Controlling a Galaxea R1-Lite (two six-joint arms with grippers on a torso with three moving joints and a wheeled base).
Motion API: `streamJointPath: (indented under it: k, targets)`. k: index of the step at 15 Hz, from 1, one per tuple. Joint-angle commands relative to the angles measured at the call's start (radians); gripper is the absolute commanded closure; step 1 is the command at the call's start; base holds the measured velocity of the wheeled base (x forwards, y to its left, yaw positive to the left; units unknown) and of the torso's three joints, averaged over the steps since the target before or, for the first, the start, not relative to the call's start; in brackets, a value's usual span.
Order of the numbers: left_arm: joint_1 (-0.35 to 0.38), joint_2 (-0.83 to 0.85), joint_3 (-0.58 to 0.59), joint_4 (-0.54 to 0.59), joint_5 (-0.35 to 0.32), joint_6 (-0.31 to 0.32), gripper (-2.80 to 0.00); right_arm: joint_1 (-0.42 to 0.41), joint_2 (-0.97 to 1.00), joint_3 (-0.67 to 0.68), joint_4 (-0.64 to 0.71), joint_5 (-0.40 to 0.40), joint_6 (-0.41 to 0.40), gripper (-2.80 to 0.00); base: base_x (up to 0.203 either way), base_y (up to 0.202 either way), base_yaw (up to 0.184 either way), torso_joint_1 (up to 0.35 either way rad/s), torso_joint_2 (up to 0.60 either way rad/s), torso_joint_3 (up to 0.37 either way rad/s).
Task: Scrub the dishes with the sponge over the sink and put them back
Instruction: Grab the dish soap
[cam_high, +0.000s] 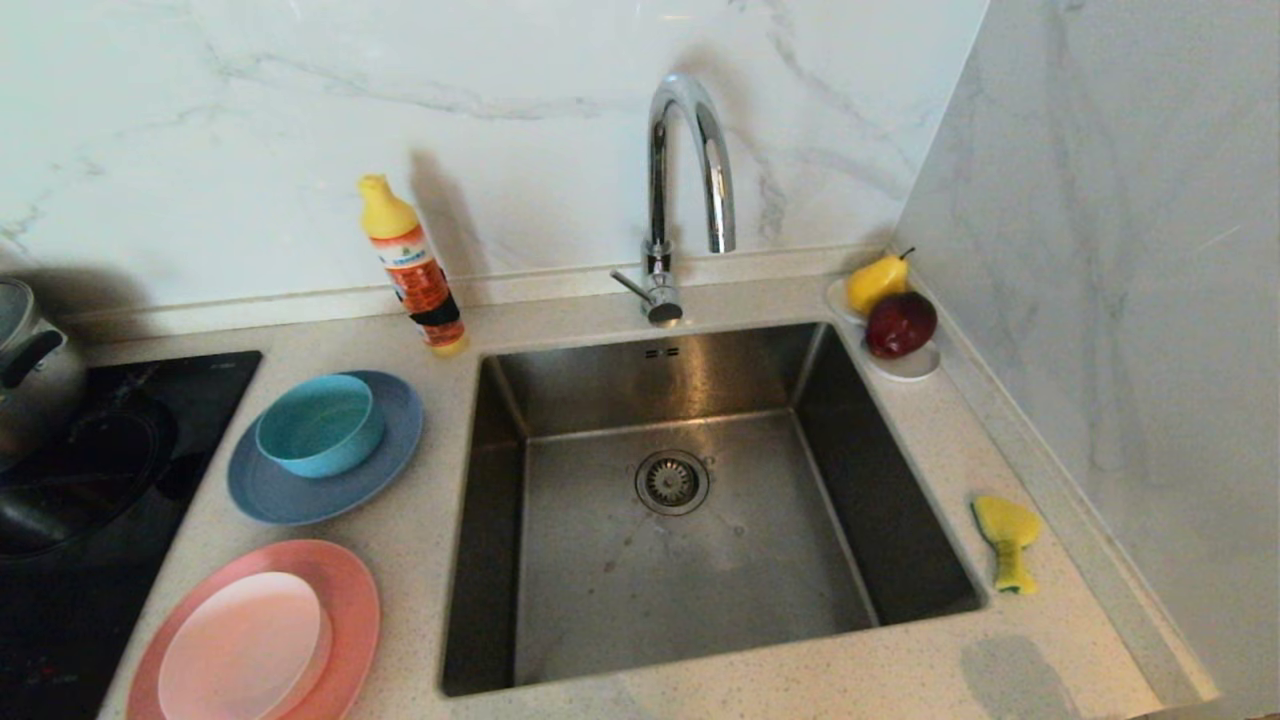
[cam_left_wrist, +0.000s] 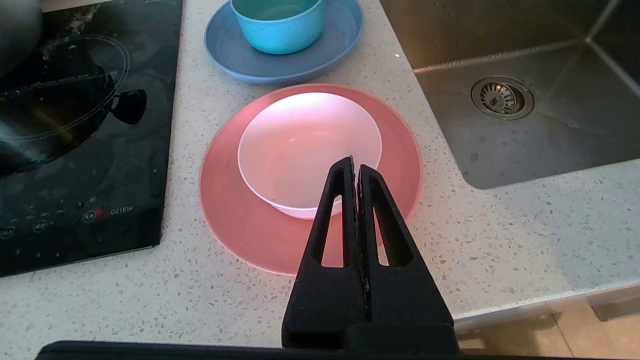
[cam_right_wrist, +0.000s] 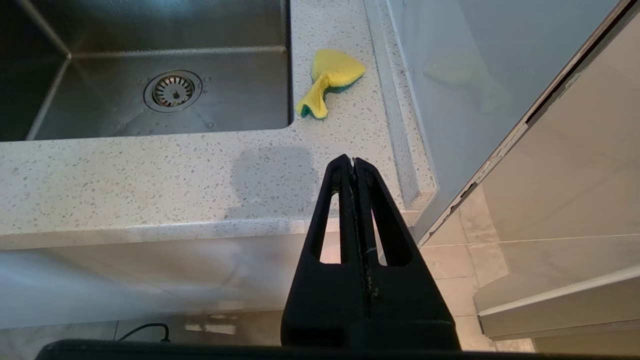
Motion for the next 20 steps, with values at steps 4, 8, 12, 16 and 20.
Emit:
streamJointPath:
  k: [4,8,12,16,20]
  targets:
    - [0.0,0.002,0.017,0.001,0.003,0.008,0.0,0.0,0.0,-0.001,0.0,0.0,0.0,0.0,0.0,0.0,0.0,0.0,0.0,0.0]
    - [0.0,0.001,0.009,0.009,0.025,-0.017,0.0,0.0,0.0,-0.001,0.0,0.0,0.0,0.0,0.0,0.0,0.0,0.0,0.0,0.0]
    - [0.0,0.081,-0.147,0.019,0.035,-0.027,0.0,0.0,0.0,0.0,0.0,0.0,0.0,0.0,0.0,0.0,0.0,0.0,0.0,0.0]
    - [0.0,0.41,-0.334,-0.025,0.034,-0.077,0.0,0.002,0.0,0.0,0.0,0.0,0.0,0.0,0.0,0.0,0.0,0.0,0.0,0.0]
    - [0.0,0.85,-0.48,-0.198,0.038,-0.135,0.0,0.002,0.0,0.0,0.0,0.0,0.0,0.0,0.0,0.0,0.0,0.0,0.0,0.0]
